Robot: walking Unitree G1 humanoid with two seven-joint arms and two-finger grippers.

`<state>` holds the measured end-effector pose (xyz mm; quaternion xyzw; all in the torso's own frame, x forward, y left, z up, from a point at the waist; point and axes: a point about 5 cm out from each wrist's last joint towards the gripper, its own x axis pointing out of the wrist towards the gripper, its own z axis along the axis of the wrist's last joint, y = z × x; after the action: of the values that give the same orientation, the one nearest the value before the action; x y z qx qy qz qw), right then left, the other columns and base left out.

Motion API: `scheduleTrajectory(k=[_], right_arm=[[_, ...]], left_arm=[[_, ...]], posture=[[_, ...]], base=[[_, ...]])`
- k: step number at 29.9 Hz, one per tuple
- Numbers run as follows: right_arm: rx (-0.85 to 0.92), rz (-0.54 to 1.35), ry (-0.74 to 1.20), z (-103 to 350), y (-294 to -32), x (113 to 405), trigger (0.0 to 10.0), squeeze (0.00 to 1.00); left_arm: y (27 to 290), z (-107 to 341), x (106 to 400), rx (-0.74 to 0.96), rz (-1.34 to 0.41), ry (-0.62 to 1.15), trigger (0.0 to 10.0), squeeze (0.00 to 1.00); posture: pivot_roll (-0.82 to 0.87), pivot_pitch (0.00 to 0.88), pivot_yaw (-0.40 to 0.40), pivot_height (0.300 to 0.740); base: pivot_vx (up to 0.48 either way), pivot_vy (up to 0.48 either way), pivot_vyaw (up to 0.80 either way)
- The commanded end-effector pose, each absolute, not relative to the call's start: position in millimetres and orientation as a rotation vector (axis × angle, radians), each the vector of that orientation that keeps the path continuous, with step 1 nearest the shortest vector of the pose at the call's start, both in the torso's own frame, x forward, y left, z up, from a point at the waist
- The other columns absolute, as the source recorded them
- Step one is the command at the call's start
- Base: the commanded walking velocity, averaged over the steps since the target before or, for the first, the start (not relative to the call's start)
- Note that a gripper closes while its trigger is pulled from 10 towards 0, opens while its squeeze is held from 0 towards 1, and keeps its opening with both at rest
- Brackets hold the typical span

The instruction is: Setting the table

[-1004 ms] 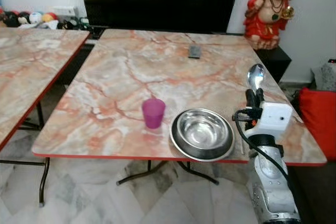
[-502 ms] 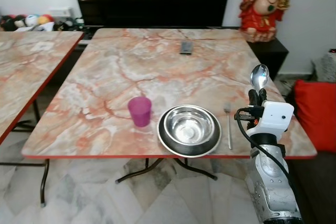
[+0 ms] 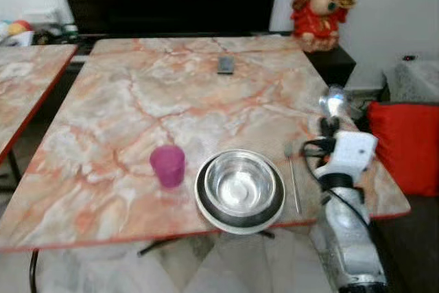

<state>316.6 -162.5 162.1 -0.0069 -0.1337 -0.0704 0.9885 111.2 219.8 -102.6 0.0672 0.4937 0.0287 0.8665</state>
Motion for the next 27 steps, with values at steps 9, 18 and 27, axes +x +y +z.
scheduleTrajectory(k=[9,18,27], right_arm=[[-0.04,-0.211,-0.209,154.7,-181.6,317.3,10.0,0.0],[-0.025,-0.327,0.085,116.0,-200.6,319.7,10.0,0.0],[-0.012,-0.283,0.171,103.5,-199.9,317.7,10.0,0.0]], left_arm=[[212.3,-102.6,116.3,0.111,0.039,1.025,10.0,0.0],[220.7,-104.2,104.8,0.109,0.053,1.054,10.0,0.0],[219.0,-103.5,109.2,0.119,0.046,1.048,10.0,0.0]], posture=[[-0.03,0.078,-0.002,0.74],[-0.03,0.084,-0.004,0.74],[-0.03,0.09,0.001,0.74]], base=[[0.0,0.0,0.0],[0.0,0.0,0.0],[0.0,0.0,0.0]])
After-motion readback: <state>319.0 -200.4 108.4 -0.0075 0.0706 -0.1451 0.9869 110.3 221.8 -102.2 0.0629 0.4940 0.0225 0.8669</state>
